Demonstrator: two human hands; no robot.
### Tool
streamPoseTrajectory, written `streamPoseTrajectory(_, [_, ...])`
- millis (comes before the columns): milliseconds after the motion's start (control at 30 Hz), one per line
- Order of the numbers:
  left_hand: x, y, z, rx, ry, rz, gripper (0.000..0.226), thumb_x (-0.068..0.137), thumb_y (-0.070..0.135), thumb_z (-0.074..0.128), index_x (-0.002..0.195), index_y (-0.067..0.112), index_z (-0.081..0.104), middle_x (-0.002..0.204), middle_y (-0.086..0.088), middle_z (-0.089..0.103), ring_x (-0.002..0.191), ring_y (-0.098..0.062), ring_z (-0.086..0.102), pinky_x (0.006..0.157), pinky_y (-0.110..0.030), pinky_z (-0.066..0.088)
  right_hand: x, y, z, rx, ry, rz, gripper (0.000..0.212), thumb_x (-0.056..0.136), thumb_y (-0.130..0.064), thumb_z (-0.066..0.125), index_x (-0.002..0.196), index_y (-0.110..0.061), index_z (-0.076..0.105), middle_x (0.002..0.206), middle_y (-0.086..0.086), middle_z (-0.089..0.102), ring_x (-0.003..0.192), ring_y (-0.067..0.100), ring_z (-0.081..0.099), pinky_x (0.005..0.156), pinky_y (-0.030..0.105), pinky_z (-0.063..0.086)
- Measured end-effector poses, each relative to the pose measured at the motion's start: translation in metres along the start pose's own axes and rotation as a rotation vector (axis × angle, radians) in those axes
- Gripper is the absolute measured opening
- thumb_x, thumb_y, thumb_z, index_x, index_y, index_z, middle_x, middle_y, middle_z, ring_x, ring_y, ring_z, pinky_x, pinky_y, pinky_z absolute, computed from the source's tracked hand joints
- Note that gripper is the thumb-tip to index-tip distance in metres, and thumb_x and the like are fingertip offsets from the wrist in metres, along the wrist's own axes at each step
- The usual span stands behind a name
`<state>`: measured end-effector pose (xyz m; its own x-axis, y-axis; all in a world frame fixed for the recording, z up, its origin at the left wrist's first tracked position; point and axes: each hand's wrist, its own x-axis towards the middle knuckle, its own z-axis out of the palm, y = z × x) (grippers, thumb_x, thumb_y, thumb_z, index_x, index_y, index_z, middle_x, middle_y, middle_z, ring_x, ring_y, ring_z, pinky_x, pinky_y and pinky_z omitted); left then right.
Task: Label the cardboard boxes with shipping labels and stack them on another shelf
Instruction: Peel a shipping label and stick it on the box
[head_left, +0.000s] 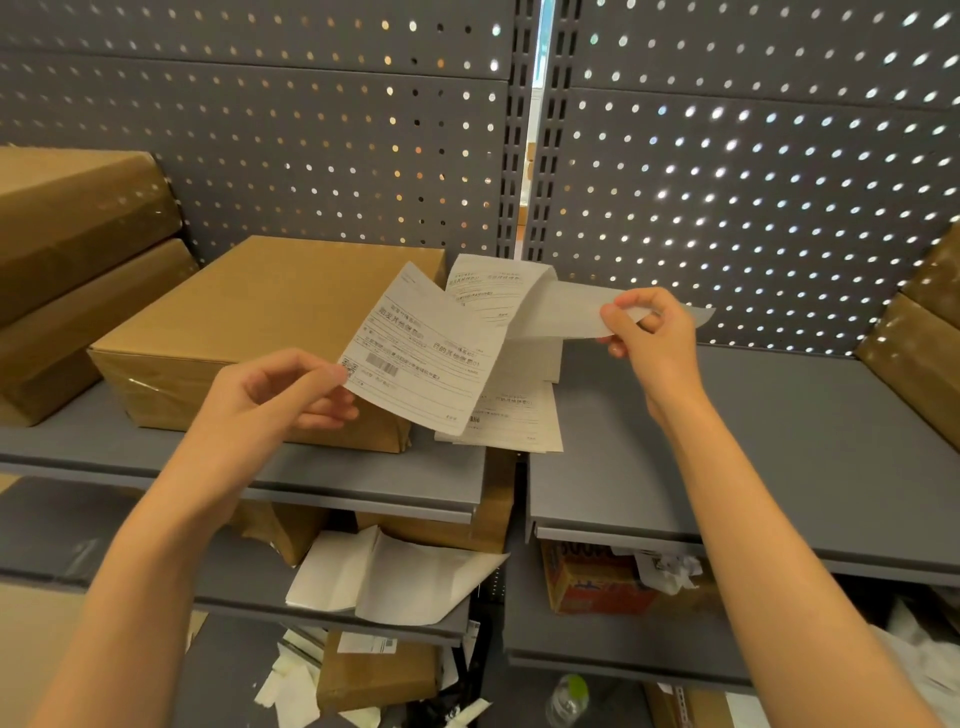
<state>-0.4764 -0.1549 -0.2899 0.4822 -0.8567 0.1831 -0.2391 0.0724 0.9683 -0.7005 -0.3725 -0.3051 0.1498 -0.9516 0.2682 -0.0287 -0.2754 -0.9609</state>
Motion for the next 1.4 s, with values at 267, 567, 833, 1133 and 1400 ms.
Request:
streamPoseTrajectory(267, [0.002,0.005,-0.006,-0.042,0.066,0.054,0.016,0.085,0.023,0.056,0.091,0.013,0.067,0.083,-0.002,0.073,0.074,-0.015,0.070,0.067,-0.017,0.056,-0.003,-0.001,0.000,-0.026,-0.014,0.044,0.007,0.094,-0.015,0.054,0.099,-0.011,0.056,0.072,0.001,0.060,0.054,0.012,0.054,0.058,0.022,0.044])
streamPoseTrajectory(567, [0.000,0.013,0.015,-0.105,0.089,0.146,0.012,0.088,0.020,0.054,0.088,0.014,0.065,0.078,0.001,0.072,0.069,-0.013,0.069,0.066,-0.018,0.056,-0.018,-0.007,-0.012,-0.343,-0.162,0.035,0.022,0.098,-0.035,0.043,0.111,-0.020,0.053,0.062,-0.002,0.047,0.051,0.011,0.049,0.062,0.030,0.049])
streamPoseTrajectory(833, [-0.001,0.027,0.031,-0.028,0.060,0.248,0.013,0.086,0.029,0.056,0.086,0.021,0.067,0.090,0.000,0.072,0.086,-0.013,0.067,0.077,-0.021,0.055,-0.034,-0.017,-0.022,-0.737,-0.220,-0.021,0.047,0.098,-0.048,0.033,0.141,-0.028,0.031,0.089,0.007,0.053,0.092,0.028,0.050,0.074,0.034,0.036])
streamPoseTrajectory(1133, [-0.010,0.032,0.046,-0.017,0.069,0.314,0.014,0.092,0.021,0.053,0.084,0.022,0.064,0.081,0.010,0.071,0.084,-0.010,0.067,0.081,-0.020,0.053,-0.048,-0.025,-0.015,-0.484,-0.229,-0.141,0.024,0.095,-0.035,0.048,0.106,-0.018,0.061,0.056,-0.003,0.051,0.050,0.006,0.047,0.059,0.025,0.039])
streamPoseTrajectory(1400, [-0.012,0.031,0.044,-0.026,0.079,0.302,0.014,0.091,0.026,0.052,0.088,0.021,0.064,0.088,0.006,0.070,0.091,-0.016,0.067,0.086,-0.026,0.053,-0.079,-0.032,0.035,-0.153,-0.743,0.115,0.022,0.095,-0.020,0.053,0.104,-0.007,0.067,0.094,0.009,0.069,0.076,0.014,0.067,0.072,0.023,0.056])
